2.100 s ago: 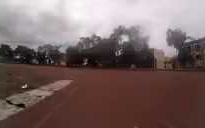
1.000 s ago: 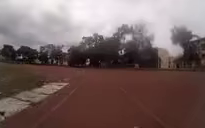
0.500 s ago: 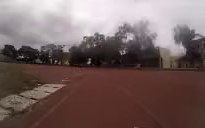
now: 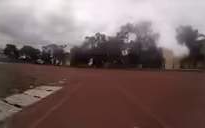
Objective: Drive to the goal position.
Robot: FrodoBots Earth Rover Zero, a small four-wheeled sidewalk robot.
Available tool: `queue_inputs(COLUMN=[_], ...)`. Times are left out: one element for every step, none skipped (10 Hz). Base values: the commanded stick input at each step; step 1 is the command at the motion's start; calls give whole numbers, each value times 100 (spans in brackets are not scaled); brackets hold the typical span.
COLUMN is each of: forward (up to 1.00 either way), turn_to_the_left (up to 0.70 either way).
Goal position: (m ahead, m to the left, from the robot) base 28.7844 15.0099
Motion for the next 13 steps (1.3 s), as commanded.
queue_inputs(forward=[100,100,100,100,100,100,100,100,100,100,100,100,100], turn_to_the_left=[0,0,0,0,0,0,0,0,0,0,0,0,0])
